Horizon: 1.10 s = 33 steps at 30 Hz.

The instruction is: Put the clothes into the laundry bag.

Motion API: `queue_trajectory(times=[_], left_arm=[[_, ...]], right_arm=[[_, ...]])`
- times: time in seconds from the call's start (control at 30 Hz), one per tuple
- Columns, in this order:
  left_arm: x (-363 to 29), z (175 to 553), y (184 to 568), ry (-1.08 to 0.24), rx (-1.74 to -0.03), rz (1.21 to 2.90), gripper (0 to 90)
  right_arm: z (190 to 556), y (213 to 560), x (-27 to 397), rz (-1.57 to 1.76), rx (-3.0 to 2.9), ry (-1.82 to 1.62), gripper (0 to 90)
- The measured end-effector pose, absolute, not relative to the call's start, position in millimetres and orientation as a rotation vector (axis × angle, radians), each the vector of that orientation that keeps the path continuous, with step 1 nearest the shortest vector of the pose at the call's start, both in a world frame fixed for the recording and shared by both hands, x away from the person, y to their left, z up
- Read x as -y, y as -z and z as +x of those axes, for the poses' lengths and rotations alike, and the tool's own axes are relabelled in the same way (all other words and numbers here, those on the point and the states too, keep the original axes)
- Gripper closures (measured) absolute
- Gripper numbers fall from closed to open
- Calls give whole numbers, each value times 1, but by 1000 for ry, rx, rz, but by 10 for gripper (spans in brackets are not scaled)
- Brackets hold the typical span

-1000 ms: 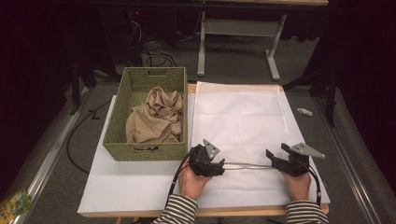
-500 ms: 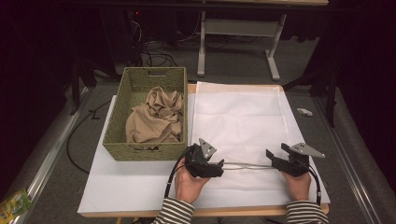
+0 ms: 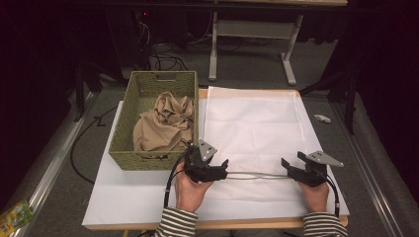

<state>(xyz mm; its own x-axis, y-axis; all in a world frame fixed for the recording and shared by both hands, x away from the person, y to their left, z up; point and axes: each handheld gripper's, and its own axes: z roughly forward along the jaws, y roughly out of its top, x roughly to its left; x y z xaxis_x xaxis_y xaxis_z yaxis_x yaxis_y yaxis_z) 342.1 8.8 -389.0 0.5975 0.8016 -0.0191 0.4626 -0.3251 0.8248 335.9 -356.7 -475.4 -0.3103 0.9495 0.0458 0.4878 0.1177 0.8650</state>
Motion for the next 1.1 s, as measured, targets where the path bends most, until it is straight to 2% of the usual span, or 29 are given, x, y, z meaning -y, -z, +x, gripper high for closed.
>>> queue_trajectory(times=[0.7, 1.1], left_arm=[[-40, 356, 361, -601, -1080, 1944, 121], [-67, 379, 345, -680, -1179, 1933, 93]], right_arm=[[338, 476, 357, 1398, -1878, -1111, 258], [337, 475, 357, 1392, -1871, -1112, 255]])
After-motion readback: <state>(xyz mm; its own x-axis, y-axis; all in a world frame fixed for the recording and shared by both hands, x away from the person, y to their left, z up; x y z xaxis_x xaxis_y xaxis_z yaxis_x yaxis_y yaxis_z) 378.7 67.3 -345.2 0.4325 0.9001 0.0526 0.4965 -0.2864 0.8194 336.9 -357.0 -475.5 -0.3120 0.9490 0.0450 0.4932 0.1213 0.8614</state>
